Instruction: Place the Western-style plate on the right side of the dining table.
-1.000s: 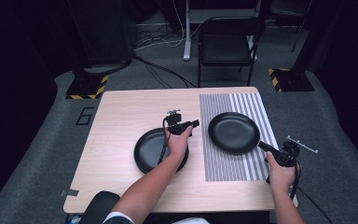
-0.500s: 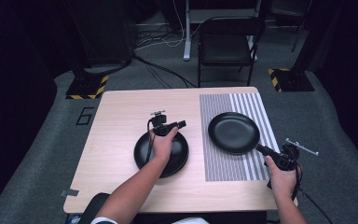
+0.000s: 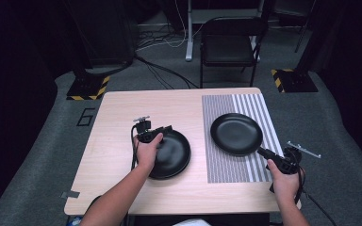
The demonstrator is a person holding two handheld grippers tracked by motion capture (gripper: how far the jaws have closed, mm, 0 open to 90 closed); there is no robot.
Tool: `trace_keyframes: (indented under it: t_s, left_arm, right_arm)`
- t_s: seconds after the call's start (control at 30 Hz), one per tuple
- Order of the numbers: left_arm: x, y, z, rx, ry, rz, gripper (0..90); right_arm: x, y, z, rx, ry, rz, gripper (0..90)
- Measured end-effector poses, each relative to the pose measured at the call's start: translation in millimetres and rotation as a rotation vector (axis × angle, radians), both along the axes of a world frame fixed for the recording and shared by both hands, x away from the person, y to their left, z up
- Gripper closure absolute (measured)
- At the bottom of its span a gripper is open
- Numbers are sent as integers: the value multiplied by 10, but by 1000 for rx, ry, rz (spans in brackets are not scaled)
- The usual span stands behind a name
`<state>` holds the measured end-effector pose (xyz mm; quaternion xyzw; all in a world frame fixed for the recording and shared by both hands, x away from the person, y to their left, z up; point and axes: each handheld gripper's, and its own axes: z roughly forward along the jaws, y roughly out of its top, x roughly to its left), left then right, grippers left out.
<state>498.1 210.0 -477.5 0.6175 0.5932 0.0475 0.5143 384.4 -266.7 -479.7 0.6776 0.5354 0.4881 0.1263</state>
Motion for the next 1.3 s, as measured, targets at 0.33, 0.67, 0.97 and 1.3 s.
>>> trace_keyframes:
  t_s: [0.33,0.67,0.97,1.3]
  left_arm:
    - [-195,254,-50,26,-1,-24,474]
    - [-332,580,-38,28,0,6,455]
    - [-416,675,-41,61,-18,-16,445]
    - [-440,802,-133,70,-25,-54,471]
  right_arm:
    - [-24,34,-15,-8,9,28,559]
    - [-81,5,-42,4,22,62,536]
    - [-100,75,-108,-92,-8,137,501]
    - [-86,73,-130,-62,1,192,485]
